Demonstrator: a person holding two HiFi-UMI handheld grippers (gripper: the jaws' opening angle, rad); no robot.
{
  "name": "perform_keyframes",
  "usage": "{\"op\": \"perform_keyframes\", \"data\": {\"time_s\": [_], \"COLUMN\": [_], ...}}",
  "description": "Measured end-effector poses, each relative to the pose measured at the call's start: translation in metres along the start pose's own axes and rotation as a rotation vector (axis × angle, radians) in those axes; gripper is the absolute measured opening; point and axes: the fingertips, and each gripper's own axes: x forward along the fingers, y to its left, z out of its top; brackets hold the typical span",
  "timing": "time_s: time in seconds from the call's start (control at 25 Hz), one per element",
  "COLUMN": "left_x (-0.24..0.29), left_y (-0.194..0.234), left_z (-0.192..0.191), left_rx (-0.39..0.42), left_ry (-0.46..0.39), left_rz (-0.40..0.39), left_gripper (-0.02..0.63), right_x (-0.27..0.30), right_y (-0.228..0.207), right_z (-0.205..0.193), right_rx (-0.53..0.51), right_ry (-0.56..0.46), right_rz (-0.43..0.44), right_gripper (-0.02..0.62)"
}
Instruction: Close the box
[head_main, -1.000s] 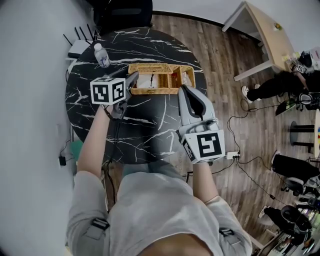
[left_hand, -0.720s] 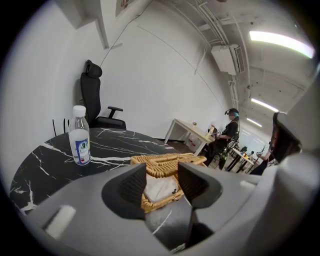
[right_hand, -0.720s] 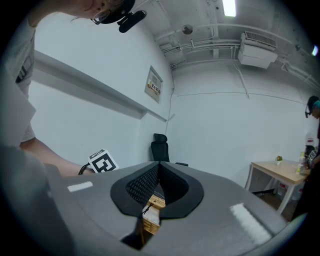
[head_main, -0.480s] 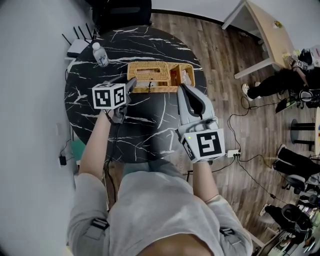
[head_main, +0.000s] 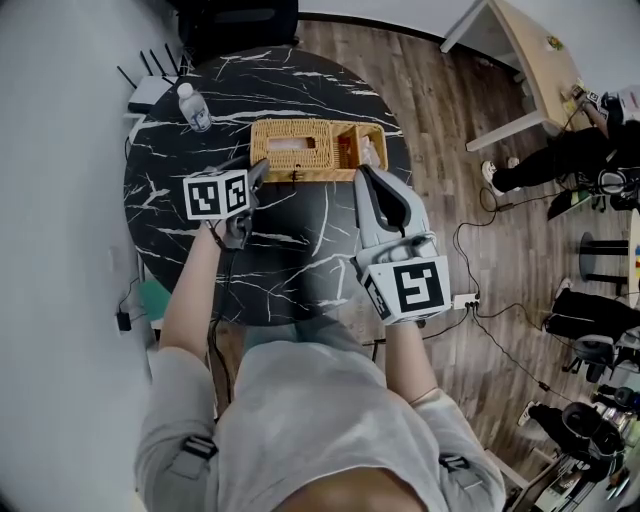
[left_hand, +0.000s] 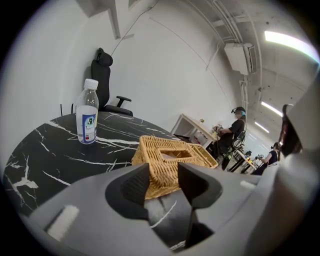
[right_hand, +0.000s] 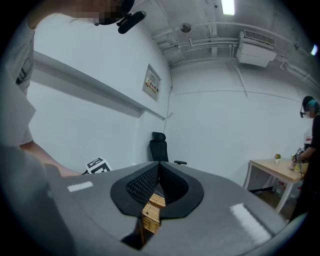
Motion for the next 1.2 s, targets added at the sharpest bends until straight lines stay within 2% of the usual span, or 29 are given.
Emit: {"op": "perform_keyframes", "data": {"time_s": [0.36, 0.6, 0.84, 1.2], "left_x": [0.004, 0.004, -0.009, -0.050], "left_y": [0.004, 0.002, 0.006, -0.025], "left_z": [-0.004, 0.001, 0.011, 0.039], "left_rx": [-0.006, 0.046, 0.061, 0.214], "left_ry": [0.012, -0.010, -0.072, -0.181], "left_rz": [0.013, 0.025, 0.085, 0.131], "left_gripper": [0.230, 0.230, 0.124, 0.070], "right_x": [0.003, 0.003, 0.001, -0.001], "right_y": [-0.005, -0.006, -0.009, -0.012], "right_z": [-0.004, -0.005, -0.001, 0.007], "right_rx": [0.007, 0.007, 0.008, 0.016], "right_ry": [0.007, 0.006, -0.006, -0.034], "right_rz": [-0.007, -0.009, -0.009, 0.009], "right_gripper": [0.005, 0.005, 0.005, 0.005]}}
